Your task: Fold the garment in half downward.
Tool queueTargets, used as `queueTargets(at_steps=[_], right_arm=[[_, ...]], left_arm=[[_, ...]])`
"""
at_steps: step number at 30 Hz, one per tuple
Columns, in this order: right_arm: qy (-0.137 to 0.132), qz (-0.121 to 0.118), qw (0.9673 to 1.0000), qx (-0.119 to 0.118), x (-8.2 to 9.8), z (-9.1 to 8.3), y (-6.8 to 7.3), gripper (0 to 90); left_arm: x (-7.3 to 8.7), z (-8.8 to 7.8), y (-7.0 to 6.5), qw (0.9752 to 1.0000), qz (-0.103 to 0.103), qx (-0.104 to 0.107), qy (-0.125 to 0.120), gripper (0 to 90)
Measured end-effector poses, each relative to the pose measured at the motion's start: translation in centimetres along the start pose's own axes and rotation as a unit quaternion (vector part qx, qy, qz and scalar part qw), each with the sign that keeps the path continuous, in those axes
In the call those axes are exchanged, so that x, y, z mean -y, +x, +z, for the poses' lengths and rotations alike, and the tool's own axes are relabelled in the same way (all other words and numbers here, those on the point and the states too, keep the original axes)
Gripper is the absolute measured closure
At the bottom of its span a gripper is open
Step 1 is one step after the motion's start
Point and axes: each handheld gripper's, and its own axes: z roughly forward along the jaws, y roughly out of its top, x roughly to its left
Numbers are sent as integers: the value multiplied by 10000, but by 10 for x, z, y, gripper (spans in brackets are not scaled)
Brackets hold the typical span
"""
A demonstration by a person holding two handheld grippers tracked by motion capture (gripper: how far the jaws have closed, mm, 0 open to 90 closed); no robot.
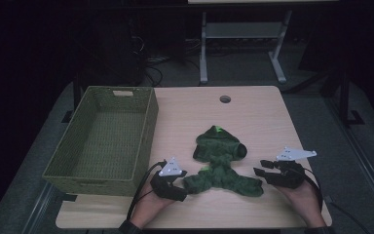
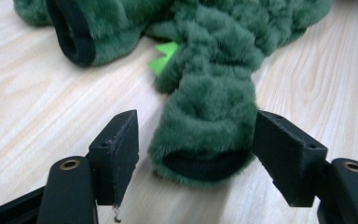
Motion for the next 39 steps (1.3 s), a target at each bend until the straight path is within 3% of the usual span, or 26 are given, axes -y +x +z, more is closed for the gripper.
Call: queueTargets(at_steps=[12,20,31,39], right_arm=[[32,-37,10000,-68,12,-6,12,538],[28,-91,9999,-97,13,-8,15,529],[16,-182,9998,-108,13,-8,20,521],[16,-282,9993,-260,9,-3,28,547]], left_arm=[[4,6,-5,9996,193,-84,211,325],[4,4,-5,9993,279,-126,237,398],[0,-9,-3,9998,155,-114,31,794],[-10,-20,-5,9999,78,-2,-142,830]])
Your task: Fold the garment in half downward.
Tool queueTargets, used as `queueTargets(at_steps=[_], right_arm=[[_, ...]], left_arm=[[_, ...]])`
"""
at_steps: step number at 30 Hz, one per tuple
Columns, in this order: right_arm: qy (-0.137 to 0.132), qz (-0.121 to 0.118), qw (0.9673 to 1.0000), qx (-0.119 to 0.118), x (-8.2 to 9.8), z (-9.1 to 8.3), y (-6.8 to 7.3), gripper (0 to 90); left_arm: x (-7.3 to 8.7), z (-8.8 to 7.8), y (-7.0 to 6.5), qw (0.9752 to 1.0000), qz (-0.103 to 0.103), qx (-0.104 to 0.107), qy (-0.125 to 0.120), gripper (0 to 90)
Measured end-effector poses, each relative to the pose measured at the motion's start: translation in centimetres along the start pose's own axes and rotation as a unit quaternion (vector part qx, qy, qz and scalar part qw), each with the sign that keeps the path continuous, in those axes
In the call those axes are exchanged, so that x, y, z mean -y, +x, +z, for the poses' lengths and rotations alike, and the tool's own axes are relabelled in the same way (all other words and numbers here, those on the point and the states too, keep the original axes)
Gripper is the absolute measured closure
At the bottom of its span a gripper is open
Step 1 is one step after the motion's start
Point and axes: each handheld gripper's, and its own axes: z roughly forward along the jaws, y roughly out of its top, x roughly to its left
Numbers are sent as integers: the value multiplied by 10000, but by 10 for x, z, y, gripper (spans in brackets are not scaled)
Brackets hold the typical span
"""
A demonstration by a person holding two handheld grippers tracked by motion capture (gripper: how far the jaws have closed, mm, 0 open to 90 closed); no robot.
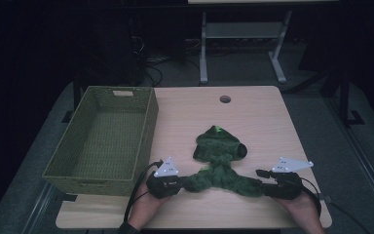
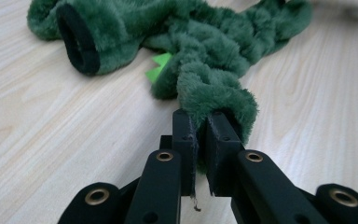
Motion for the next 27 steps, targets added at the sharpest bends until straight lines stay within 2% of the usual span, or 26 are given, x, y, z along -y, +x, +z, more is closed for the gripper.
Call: queueTargets(at_steps=[5,13,17,20,27], right_arm=[[-1,-30,10000,-60,-3,2,2,568],[52,-25,10000,-76,-4,5,3,568],[47,-43,10000,-61,-3,5,2,568],[44,-27,10000,-47,-3,4,1,568],[35,-33,10000,0,-1,3,-2,568]], left_arm=[[-10,-2,-1,10000,-4,78,-41,824],[-36,6,-4,9995,208,182,-149,813],[-51,17,-4,9990,329,259,-162,800],[-58,27,-4,9987,343,321,-183,792],[-69,48,-2,9982,410,401,-194,770]])
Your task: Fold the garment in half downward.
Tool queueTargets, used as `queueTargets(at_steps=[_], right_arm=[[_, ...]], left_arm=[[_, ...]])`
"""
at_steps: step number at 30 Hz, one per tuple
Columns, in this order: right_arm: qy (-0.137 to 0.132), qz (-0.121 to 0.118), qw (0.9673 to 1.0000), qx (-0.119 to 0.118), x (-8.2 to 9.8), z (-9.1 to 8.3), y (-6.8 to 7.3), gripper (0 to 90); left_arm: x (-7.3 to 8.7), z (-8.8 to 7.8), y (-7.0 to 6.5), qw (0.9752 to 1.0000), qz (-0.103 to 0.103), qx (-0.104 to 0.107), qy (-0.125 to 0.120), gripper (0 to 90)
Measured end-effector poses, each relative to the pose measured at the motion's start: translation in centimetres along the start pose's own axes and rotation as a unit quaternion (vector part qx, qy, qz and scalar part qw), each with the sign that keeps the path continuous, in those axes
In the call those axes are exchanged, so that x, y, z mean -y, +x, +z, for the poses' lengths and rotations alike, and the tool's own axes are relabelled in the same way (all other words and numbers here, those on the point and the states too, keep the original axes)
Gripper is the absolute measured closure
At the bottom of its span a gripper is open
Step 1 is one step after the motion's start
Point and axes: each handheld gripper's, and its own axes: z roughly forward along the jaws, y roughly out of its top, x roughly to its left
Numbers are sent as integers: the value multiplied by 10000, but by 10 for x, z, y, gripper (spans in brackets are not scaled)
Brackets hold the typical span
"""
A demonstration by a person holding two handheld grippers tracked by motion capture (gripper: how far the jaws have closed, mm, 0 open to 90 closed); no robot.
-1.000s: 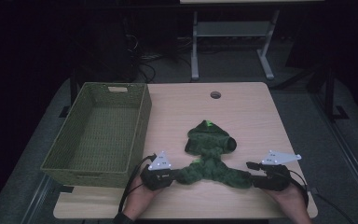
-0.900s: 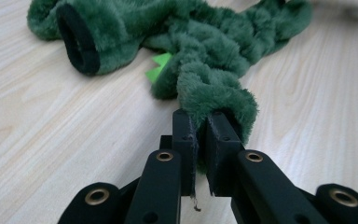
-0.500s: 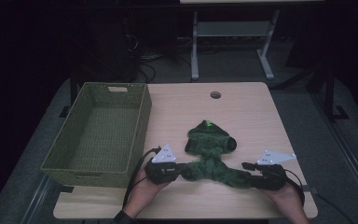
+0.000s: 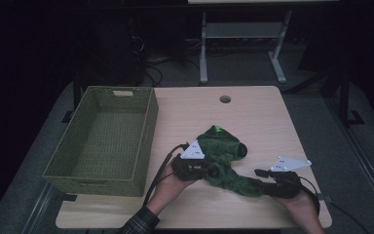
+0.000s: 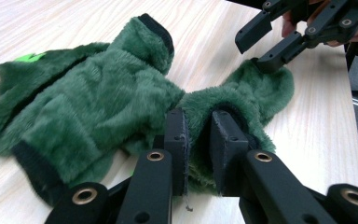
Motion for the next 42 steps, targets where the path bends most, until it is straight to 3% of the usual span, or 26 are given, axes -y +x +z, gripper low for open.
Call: queueTargets(at_steps=[9,15,20,25,39,42], right_arm=[[11,4,10000,9,1,0,-2,567],[5,20,10000,30,1,-1,-3,568],[-4,28,10000,33,1,-1,-3,567],[-91,10,10000,0,-1,-2,-2,582],[-460,-179,9969,-611,-34,14,16,634],[-425,-241,9961,-732,-38,21,20,705]], left_arm=[[-7,18,2,9999,37,-74,-63,651],[-13,19,1,9997,118,-133,-171,543],[-19,19,0,9996,129,-93,-237,508],[-18,26,1,9999,77,-65,-64,482],[-16,26,1,10000,63,-66,-2,479],[-16,25,1,9999,81,-66,14,477]])
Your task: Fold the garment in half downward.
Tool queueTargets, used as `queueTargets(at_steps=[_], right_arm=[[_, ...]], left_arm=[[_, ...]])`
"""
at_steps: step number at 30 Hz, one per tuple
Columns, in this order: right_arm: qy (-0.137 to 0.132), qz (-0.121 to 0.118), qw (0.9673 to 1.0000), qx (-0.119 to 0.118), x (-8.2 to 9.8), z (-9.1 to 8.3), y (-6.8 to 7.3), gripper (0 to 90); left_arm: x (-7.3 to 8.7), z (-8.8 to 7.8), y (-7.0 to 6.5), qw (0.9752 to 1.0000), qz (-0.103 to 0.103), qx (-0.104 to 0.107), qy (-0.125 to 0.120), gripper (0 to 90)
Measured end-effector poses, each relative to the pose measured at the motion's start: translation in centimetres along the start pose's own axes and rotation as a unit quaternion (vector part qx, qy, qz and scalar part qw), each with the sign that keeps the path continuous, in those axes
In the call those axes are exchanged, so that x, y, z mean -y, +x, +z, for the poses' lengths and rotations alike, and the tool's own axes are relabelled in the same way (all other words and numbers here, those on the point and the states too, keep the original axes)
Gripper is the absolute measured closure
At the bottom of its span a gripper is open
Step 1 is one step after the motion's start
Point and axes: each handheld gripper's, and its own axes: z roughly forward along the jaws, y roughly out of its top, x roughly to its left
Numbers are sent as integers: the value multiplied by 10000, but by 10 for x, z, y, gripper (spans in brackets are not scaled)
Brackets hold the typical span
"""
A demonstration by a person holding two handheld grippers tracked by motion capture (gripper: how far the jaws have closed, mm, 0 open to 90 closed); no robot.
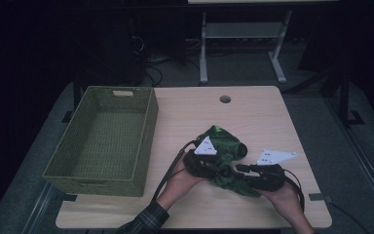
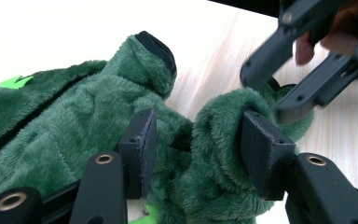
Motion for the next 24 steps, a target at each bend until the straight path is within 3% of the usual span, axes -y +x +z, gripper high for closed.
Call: queueTargets(at_steps=[3,5,12,15,16,17,24], right_arm=[[89,-66,9999,16,-1,7,0,849],[166,-89,9998,101,-1,11,-2,870],[428,-83,9989,198,2,23,-5,852],[411,-151,9988,240,2,21,-5,841],[400,-86,9989,245,1,20,-4,834],[369,-169,9988,258,2,19,-6,821],[345,-53,9986,394,5,8,-9,791]], left_arm=[[0,-2,1,10000,-13,36,-43,463],[0,-5,0,9999,-57,72,-98,445],[5,-22,2,9997,-123,23,-210,421],[6,-21,6,9991,-250,37,-349,419],[5,-20,8,9991,-250,33,-349,419],[4,-19,9,9991,-202,7,-361,421],[-7,0,17,9993,-166,25,-340,585]])
